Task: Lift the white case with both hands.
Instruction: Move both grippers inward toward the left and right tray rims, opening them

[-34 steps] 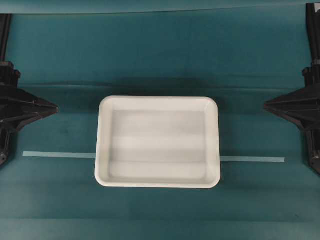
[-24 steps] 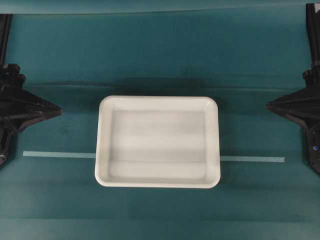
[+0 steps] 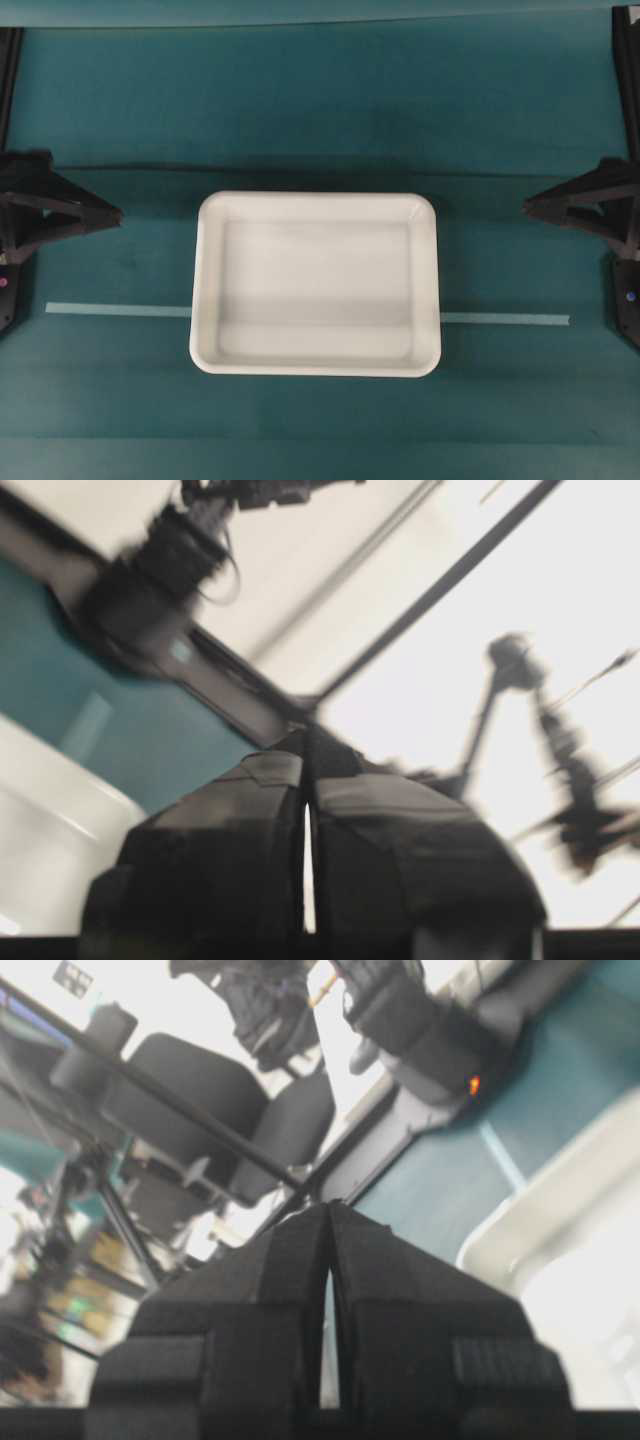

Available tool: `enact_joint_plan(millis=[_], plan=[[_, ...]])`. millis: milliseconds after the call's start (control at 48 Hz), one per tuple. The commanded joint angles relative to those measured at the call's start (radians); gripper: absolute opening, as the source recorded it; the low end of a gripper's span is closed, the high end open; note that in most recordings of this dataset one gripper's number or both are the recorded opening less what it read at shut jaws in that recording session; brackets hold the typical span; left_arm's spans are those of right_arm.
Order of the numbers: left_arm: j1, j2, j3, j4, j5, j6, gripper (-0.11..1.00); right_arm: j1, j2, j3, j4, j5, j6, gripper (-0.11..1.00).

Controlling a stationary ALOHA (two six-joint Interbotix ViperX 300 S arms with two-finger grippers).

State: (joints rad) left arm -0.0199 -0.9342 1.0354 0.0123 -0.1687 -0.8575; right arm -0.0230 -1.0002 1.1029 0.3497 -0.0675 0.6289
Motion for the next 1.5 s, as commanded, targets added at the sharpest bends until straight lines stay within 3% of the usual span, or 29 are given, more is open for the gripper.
enact_joint_plan(millis=[0,125,312,396,645,770,874,1020,1124,1332,1478], plan=[[-0.003,0.038,-0.026,0.003,0.017,-0.098,-0.02,-0.009,0.034,-0.018,0.031,0.043,0.078,0.02],[-0.003,0.066,-0.026,0.003,0.034,-0.230,-0.02,-0.011,0.064,-0.014,0.037,0.095,0.236,0.02],[0.005,0.089,-0.017,0.003,0.041,-0.298,-0.02,0.000,0.133,0.014,0.044,0.103,0.445,0.02],[0.003,0.094,0.003,0.003,0.046,-0.341,-0.02,0.002,0.152,0.025,0.037,0.103,0.500,0.02],[-0.005,0.095,0.060,0.003,0.052,-0.402,-0.01,-0.002,0.156,0.060,0.034,0.095,0.500,0.08],[-0.006,0.106,0.063,0.003,0.098,-0.403,0.11,-0.009,0.161,0.077,0.028,0.071,0.499,0.24],[-0.008,0.115,0.063,0.003,0.124,-0.403,0.34,-0.012,0.166,0.089,0.026,0.054,0.499,0.49],[-0.008,0.137,0.067,0.003,0.138,-0.431,0.79,-0.014,0.190,0.092,0.018,0.055,0.482,0.84],[-0.014,0.160,0.083,0.003,0.138,-0.472,0.97,-0.015,0.216,0.098,0.014,0.063,0.462,0.94],[-0.020,0.227,0.132,0.003,0.124,-0.540,0.96,-0.018,0.291,0.132,0.014,0.043,0.448,0.92],[-0.015,0.273,0.166,0.003,0.087,-0.543,0.96,-0.018,0.322,0.176,0.014,-0.054,0.449,0.92]])
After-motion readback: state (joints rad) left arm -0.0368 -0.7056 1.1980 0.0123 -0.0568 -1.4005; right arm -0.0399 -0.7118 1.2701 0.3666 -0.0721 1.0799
